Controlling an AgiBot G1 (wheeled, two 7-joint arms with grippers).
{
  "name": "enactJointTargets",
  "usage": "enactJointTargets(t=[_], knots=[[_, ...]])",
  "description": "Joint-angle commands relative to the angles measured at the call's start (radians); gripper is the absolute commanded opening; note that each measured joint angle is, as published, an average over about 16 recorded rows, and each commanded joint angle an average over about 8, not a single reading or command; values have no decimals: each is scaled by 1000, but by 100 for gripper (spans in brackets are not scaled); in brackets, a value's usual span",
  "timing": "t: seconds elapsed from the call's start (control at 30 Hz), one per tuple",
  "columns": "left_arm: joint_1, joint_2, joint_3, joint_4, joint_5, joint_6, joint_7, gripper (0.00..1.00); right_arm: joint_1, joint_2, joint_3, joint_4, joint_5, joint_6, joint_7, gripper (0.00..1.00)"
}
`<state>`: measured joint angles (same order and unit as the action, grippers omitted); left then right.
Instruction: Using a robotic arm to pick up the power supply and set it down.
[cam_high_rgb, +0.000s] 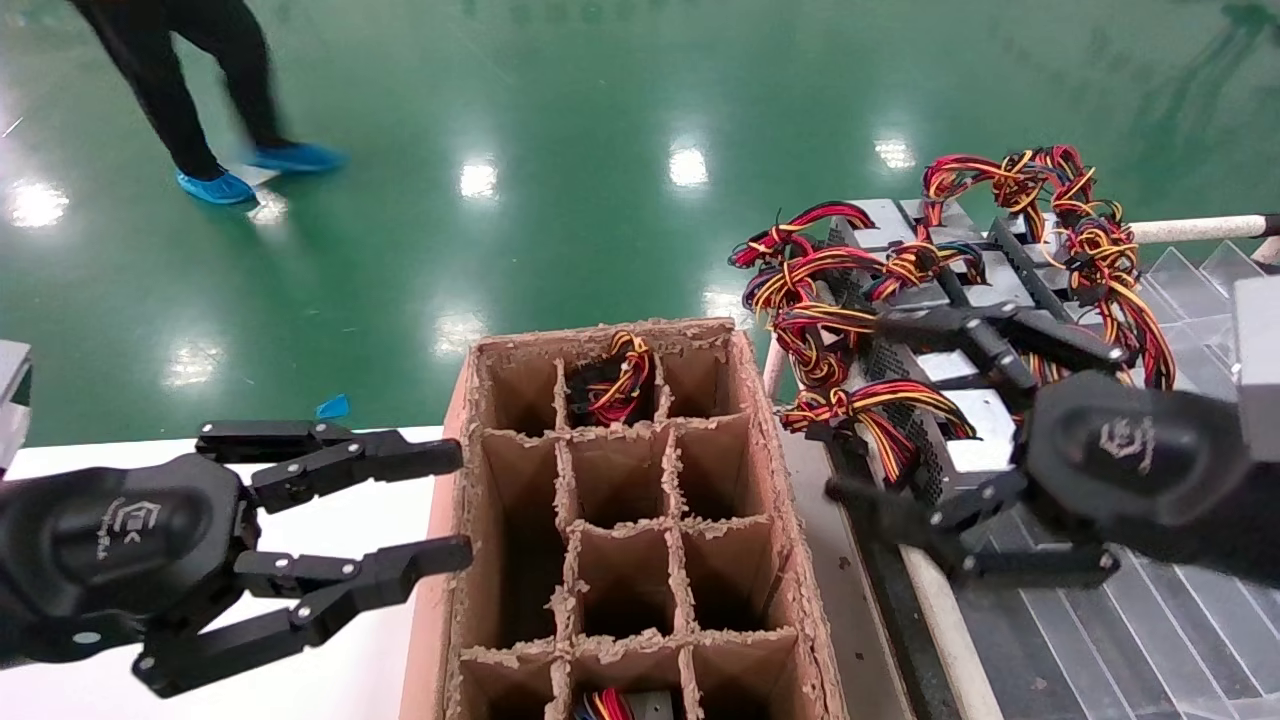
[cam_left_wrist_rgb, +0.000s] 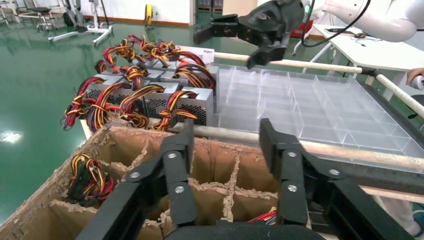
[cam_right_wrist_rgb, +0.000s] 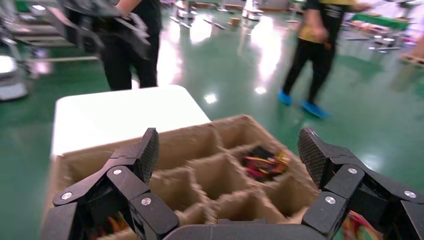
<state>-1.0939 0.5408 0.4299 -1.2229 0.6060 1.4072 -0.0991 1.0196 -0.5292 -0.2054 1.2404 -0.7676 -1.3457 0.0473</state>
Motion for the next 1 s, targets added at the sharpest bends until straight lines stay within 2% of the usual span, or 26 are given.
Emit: enactJointTargets(t=[0.03,0.57,1.0], knots=[[0,0,0,0,0,0,0,100,7,-10,-9,5,5,-19,17,100],[0,0,0,0,0,0,0,100,56,-84,-76,45,38,-153,142,100],[0,0,0,0,0,0,0,100,59,-86,-79,46,41,-158,144,100]])
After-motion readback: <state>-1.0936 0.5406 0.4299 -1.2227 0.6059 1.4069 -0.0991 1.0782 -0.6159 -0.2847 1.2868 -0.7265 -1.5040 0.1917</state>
